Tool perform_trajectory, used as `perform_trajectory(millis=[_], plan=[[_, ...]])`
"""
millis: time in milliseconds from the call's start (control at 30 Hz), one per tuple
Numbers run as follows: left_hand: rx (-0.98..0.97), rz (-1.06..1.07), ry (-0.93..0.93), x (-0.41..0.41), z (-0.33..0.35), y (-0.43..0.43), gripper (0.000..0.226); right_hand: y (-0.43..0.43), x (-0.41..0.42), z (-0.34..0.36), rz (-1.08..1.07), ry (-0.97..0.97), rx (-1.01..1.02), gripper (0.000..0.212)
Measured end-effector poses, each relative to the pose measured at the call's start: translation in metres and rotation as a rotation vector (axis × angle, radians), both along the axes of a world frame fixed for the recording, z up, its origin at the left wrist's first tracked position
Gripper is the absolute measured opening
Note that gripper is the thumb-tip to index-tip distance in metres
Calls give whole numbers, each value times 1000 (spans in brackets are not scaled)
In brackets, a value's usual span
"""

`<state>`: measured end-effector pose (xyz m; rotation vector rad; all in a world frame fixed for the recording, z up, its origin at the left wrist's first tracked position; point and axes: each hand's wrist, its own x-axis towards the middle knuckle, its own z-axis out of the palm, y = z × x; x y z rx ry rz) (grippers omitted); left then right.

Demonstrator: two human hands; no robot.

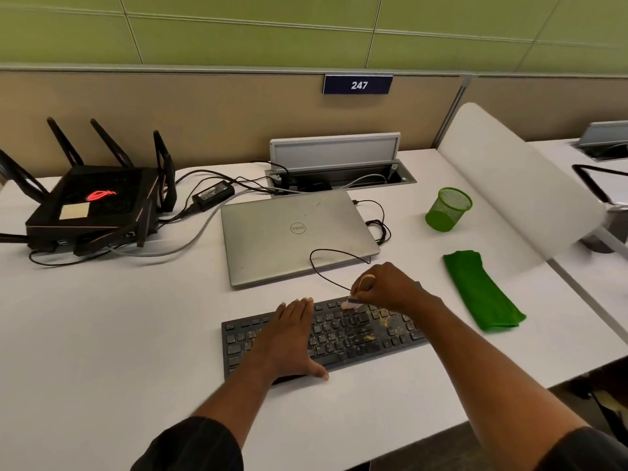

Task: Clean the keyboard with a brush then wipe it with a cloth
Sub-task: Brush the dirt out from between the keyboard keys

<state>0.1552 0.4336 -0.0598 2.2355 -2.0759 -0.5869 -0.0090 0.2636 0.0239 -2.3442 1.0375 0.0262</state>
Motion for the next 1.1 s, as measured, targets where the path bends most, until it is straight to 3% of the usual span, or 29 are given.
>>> perform_trajectory(millis=[500,733,933,1100], plan=[[-5,-27,-20,-17,1,-19,142,-8,-23,-5,-198,8,-2,13],[10,-28,-16,-19,0,-20,142,0,-24,-6,-269,-122,-20,10],[16,-32,-23,-19,0,-21,142,5,-27,-10,-268,-16,-22,6],[8,-40,-28,-18,0,-20,140,7,-29,-11,-309,-142,-14,6]])
